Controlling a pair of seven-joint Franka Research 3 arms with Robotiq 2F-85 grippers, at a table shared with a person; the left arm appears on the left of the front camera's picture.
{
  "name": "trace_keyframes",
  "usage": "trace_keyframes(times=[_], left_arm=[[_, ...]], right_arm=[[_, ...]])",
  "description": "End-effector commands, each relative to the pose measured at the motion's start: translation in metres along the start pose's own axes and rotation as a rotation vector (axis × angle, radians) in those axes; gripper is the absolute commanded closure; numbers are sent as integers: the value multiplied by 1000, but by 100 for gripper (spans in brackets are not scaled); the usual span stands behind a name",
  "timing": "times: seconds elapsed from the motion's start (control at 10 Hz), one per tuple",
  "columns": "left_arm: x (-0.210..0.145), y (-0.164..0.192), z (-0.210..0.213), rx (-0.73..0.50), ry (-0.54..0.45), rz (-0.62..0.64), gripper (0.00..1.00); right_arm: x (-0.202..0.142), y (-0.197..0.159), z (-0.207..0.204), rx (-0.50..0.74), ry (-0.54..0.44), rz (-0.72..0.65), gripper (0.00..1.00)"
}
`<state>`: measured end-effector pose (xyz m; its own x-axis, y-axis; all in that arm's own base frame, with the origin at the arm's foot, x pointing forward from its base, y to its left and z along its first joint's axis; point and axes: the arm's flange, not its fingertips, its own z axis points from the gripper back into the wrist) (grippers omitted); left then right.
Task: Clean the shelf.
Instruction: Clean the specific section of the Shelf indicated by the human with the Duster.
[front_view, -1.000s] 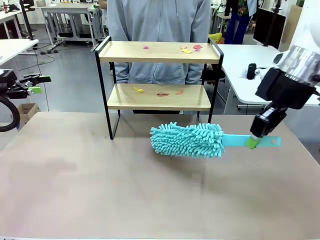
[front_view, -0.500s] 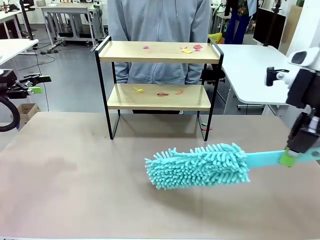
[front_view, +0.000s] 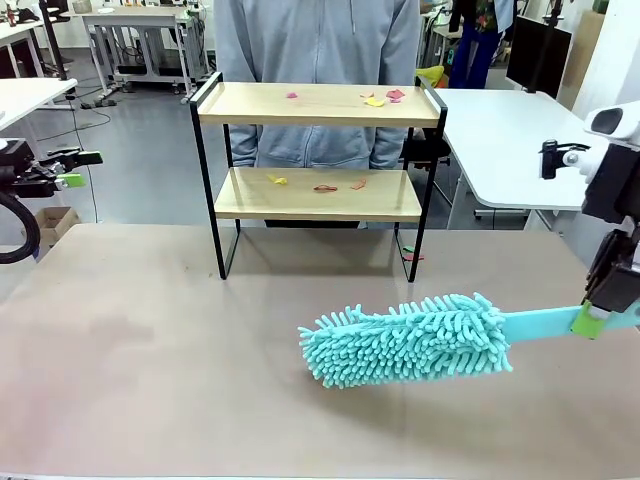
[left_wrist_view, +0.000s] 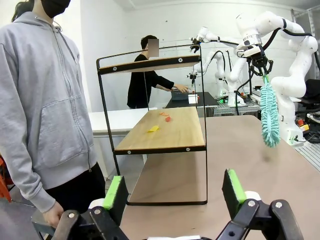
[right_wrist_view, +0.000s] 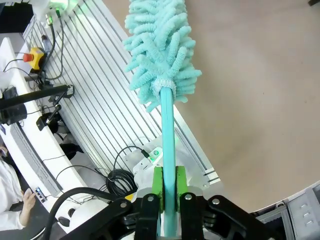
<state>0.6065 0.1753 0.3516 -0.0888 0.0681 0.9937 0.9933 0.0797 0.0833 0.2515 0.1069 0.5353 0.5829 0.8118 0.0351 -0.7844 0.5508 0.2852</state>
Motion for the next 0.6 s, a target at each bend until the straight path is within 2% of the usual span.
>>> trace_keyframes(times=[0.0, 0.5], left_arm=[[4, -2, 0, 1, -2, -5, 0], [4, -2, 0, 1, -2, -5, 0]], right_arm=[[5, 3, 2, 4, -13, -12, 87], [5, 3, 2, 4, -13, -12, 87]])
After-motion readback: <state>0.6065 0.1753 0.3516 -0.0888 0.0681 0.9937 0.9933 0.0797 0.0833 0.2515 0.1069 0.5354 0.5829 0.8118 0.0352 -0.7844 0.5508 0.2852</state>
